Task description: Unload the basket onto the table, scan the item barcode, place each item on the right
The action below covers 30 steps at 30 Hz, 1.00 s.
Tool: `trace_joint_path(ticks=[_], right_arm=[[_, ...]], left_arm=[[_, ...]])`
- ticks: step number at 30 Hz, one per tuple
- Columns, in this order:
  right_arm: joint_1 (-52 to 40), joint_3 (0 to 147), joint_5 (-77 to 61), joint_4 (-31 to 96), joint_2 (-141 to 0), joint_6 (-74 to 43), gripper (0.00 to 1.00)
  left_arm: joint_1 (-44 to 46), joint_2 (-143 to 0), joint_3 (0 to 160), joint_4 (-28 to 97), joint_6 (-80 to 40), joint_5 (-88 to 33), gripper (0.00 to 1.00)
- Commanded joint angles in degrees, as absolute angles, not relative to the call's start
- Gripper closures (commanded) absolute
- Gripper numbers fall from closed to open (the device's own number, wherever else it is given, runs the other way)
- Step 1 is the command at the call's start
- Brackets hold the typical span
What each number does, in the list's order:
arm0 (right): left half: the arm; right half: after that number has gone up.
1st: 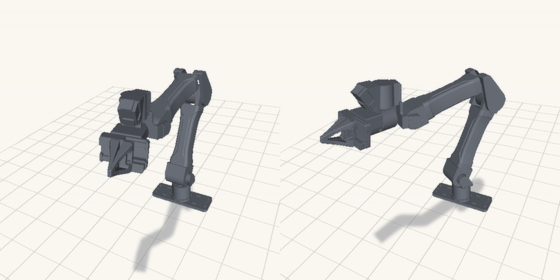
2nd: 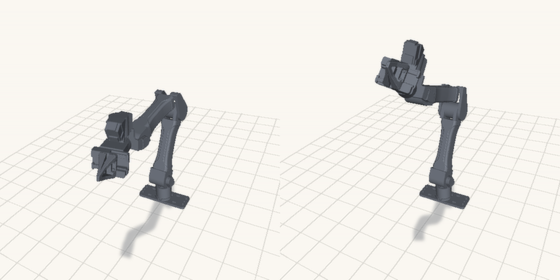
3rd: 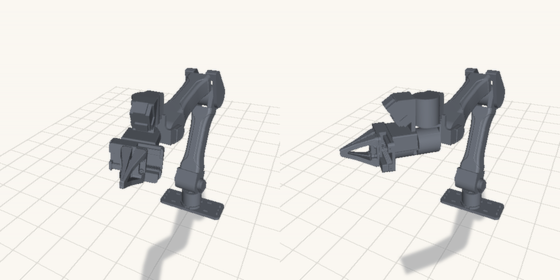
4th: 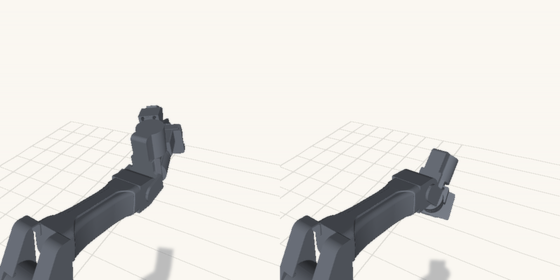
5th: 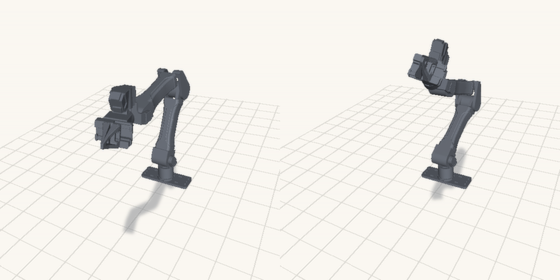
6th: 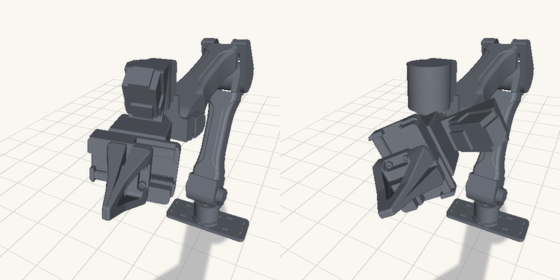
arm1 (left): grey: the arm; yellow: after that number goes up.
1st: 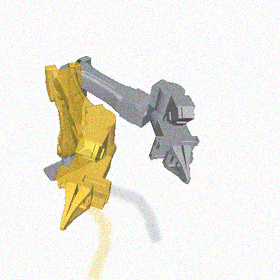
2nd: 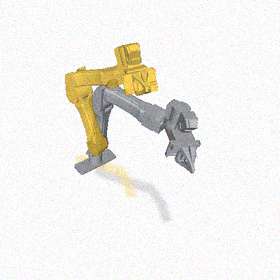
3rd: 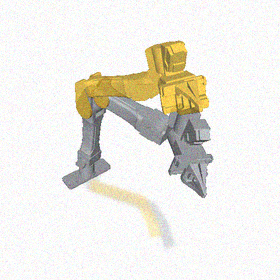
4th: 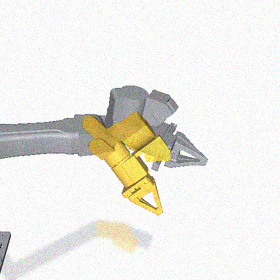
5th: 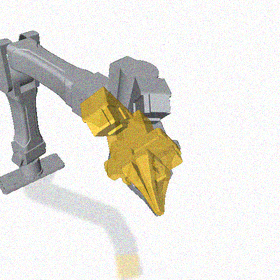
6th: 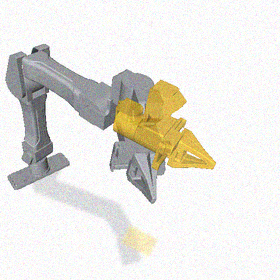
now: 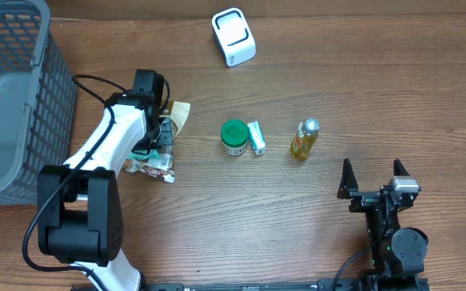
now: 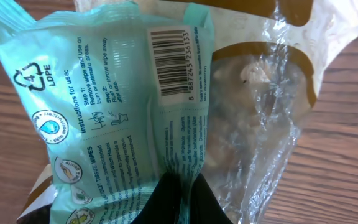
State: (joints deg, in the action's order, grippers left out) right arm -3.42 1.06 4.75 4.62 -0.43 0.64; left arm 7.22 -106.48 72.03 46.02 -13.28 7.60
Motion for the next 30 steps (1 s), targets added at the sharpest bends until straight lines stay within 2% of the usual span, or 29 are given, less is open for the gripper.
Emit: trace_joint_path(ticks=[1, 16, 20, 23, 28, 30], right_arm=[[-3.6, 0.5, 5.1, 4.4, -0.2, 0.9, 0.0], [-3.6, 0.5, 5.1, 4.4, -0.2, 0.9, 0.0], [-3.6, 0.5, 5.1, 4.4, -0.2, 0.9, 0.0], [-3.6, 0.5, 5.1, 4.4, -0.2, 0.9, 0.0], [-3.6, 0.5, 5.1, 4.4, -0.2, 0.9, 0.0], [-3.6, 0.5, 5.1, 4.4, -0.2, 0.9, 0.0]], left_arm=[[8.0, -105.6, 70.7, 44.9, -11.6, 1.8, 0.96], [9.7, -105.1, 76.5, 48.1, -9.4, 6.6, 0.95], [9.7, -105.1, 80.3, 51.1, -9.3, 6.6, 0.75], [9.5, -105.1, 81.2, 52.4, -9.0, 8.9, 0.53], [7.0, -105.3, 81.1, 54.7, -9.9, 10.4, 0.37], [5.5, -105.4, 81.1, 55.2, -9.8, 9.1, 0.37]])
